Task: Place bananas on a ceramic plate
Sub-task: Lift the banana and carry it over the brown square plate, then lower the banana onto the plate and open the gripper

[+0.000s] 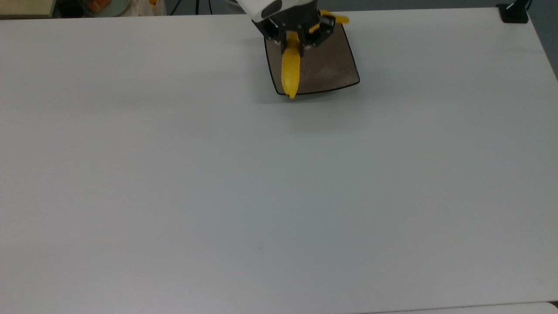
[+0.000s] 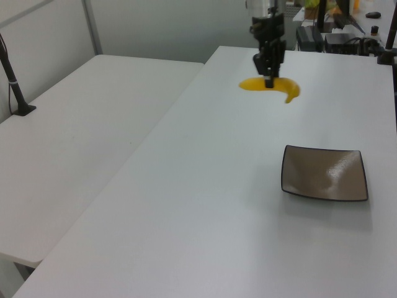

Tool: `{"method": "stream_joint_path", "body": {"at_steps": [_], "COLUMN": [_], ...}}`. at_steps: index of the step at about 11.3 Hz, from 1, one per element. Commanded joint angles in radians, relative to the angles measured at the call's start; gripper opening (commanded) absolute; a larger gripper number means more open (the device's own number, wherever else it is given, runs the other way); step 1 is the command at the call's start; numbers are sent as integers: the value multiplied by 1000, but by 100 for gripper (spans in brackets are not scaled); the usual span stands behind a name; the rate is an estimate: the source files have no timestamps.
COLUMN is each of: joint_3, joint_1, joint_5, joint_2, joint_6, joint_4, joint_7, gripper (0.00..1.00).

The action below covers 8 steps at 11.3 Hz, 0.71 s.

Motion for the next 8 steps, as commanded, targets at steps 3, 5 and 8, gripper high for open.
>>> {"method": "stream_joint_path", "body": {"at_steps": [3,5,8], "joint_3": [4,6,6], "joint_1": [-10,-10,-4], "joint_5": [49,81,81], "joint_2": [-210,-246,-250], "joint_6": [-9,3,53], "joint_4": [-319,-427,-529], "joint_7": [-61,-70,-70], "gripper": [0,0,0]}}
